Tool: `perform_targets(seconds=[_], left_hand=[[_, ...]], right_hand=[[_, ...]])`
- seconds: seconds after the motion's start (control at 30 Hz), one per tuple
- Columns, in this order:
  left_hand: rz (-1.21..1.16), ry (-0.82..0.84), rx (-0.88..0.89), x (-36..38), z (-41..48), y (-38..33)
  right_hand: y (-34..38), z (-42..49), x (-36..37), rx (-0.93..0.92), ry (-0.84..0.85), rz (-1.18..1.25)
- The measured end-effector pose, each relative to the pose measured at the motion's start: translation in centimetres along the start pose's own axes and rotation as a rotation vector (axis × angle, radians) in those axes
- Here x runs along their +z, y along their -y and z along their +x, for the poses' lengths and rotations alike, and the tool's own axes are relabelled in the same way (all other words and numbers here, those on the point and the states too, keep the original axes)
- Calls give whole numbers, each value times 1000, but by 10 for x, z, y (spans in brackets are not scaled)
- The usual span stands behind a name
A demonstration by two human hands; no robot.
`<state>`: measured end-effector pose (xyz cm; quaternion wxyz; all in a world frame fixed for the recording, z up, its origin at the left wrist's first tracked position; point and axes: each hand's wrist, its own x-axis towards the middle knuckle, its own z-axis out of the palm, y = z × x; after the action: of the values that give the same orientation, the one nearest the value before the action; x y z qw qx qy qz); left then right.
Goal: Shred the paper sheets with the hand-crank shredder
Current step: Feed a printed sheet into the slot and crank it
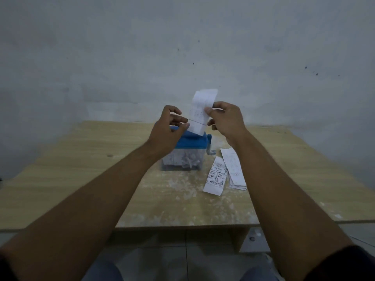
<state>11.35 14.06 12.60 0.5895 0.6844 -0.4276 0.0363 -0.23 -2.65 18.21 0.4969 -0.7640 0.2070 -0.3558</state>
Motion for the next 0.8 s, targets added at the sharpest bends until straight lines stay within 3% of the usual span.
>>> perform_targets(seconds=[0.17, 0.33, 0.8], left_hand=[[161, -103, 73, -24, 21, 5], [270, -55, 62, -31, 28, 19], [308, -83, 21, -23, 31, 35]], right_hand=[[21, 16, 28, 18, 84, 8], [13, 17, 44, 43, 127, -47], [1, 28, 52, 18, 121, 12]])
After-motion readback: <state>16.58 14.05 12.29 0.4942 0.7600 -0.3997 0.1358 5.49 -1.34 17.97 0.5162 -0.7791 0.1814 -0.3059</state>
